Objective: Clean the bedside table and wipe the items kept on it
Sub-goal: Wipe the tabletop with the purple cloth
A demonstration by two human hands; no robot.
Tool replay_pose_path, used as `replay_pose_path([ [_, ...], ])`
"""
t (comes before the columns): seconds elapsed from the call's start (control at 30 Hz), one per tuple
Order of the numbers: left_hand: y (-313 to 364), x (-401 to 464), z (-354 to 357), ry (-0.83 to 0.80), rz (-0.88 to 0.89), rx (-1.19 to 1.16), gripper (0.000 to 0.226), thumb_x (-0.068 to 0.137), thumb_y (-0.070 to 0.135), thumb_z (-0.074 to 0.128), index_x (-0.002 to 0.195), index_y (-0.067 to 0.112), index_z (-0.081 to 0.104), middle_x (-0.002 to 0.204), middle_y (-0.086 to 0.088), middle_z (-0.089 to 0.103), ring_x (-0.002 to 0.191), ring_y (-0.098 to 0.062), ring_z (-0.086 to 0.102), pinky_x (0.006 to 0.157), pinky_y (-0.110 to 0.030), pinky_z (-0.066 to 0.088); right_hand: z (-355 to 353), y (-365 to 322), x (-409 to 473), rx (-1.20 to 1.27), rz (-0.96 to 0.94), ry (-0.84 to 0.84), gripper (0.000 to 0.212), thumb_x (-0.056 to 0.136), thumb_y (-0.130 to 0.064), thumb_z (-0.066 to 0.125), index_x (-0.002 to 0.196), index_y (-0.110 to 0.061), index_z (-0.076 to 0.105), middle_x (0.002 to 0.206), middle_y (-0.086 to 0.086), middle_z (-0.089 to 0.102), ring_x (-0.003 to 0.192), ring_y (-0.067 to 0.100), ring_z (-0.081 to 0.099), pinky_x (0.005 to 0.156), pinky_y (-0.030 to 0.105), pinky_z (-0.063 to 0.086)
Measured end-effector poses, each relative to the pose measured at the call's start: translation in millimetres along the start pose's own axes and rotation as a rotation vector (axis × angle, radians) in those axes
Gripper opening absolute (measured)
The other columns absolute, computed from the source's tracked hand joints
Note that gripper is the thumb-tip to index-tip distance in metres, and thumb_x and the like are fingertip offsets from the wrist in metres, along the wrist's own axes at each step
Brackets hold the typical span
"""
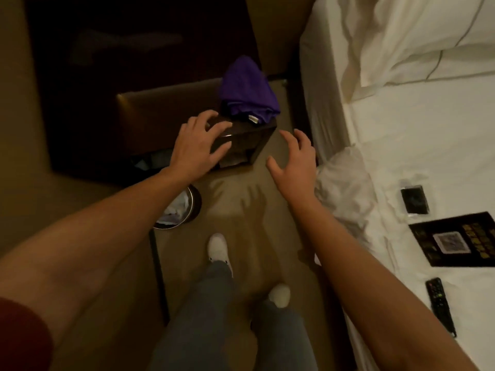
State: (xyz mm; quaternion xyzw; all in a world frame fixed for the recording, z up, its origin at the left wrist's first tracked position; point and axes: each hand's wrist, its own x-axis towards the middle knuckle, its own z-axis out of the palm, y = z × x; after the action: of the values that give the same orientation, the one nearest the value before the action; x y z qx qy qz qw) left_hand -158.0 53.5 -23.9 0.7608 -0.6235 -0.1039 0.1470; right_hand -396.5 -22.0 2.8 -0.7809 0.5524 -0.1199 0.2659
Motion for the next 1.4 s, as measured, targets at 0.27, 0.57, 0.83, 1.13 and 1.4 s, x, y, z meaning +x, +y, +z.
replay_pose_path([
  [0.27, -86.6, 8.8, -15.0, 0.044, -0.243, 0.013, 0.048, 0.099, 0.045, 0.052, 0.14, 0.02, 0.048, 0.149, -0.012, 0.042, 0.132, -0.032, 0.046, 0.105, -0.048, 0.043, 27.9, -55.9, 85.6, -0.125, -0.1, -0.093, 0.072, 0.09, -0.047, 0.07, 0.154, -0.03, 0.042, 0.165, 0.013, 0.032, 0.146, 0.039, 0.035, 0.113, 0.051, 0.039],
  [0.57, -161.1, 37.9, -5.5, 0.101, -0.459, 0.073, 0.05, 0.099, 0.043, 0.052, 0.141, 0.017, 0.046, 0.151, -0.014, 0.041, 0.137, -0.033, 0.042, 0.11, -0.049, 0.039, 97.7, -67.7, 184.9, -0.281, -0.149, -0.206, 0.082, 0.089, -0.064, 0.062, 0.159, -0.032, 0.033, 0.172, 0.011, 0.015, 0.157, 0.042, 0.012, 0.124, 0.061, 0.02],
  [0.83, -197.3, 50.0, -7.7, 0.114, -0.662, 0.099, 0.043, 0.1, 0.035, 0.046, 0.137, 0.012, 0.051, 0.152, -0.017, 0.041, 0.141, -0.036, 0.039, 0.116, -0.051, 0.034, 106.8, -95.3, 258.6, -0.232, -0.307, -0.255, 0.072, 0.078, -0.041, 0.072, 0.145, -0.029, 0.051, 0.158, 0.013, 0.039, 0.135, 0.037, 0.045, 0.108, 0.048, 0.046],
  [1.13, -250.7, 32.4, -15.1, -0.006, -0.972, 0.279, 0.065, 0.105, 0.05, 0.032, 0.158, 0.014, 0.023, 0.167, -0.022, 0.015, 0.155, -0.039, 0.015, 0.123, -0.062, 0.015, 138.8, -183.0, 370.2, -0.046, -0.287, -0.201, 0.081, 0.084, -0.038, 0.072, 0.155, -0.019, 0.039, 0.166, 0.013, 0.027, 0.146, 0.034, 0.037, 0.119, 0.038, 0.034],
  [1.4, -253.7, 30.5, 5.8, 0.065, -1.033, 0.235, 0.071, 0.105, 0.056, 0.027, 0.162, 0.016, 0.015, 0.17, -0.016, 0.008, 0.158, -0.033, 0.005, 0.126, -0.06, 0.011, 201.7, -233.3, 378.3, -0.225, -0.423, -0.233, 0.081, 0.093, -0.064, 0.053, 0.162, -0.029, 0.03, 0.172, 0.014, 0.013, 0.158, 0.037, 0.014, 0.128, 0.05, 0.015],
])
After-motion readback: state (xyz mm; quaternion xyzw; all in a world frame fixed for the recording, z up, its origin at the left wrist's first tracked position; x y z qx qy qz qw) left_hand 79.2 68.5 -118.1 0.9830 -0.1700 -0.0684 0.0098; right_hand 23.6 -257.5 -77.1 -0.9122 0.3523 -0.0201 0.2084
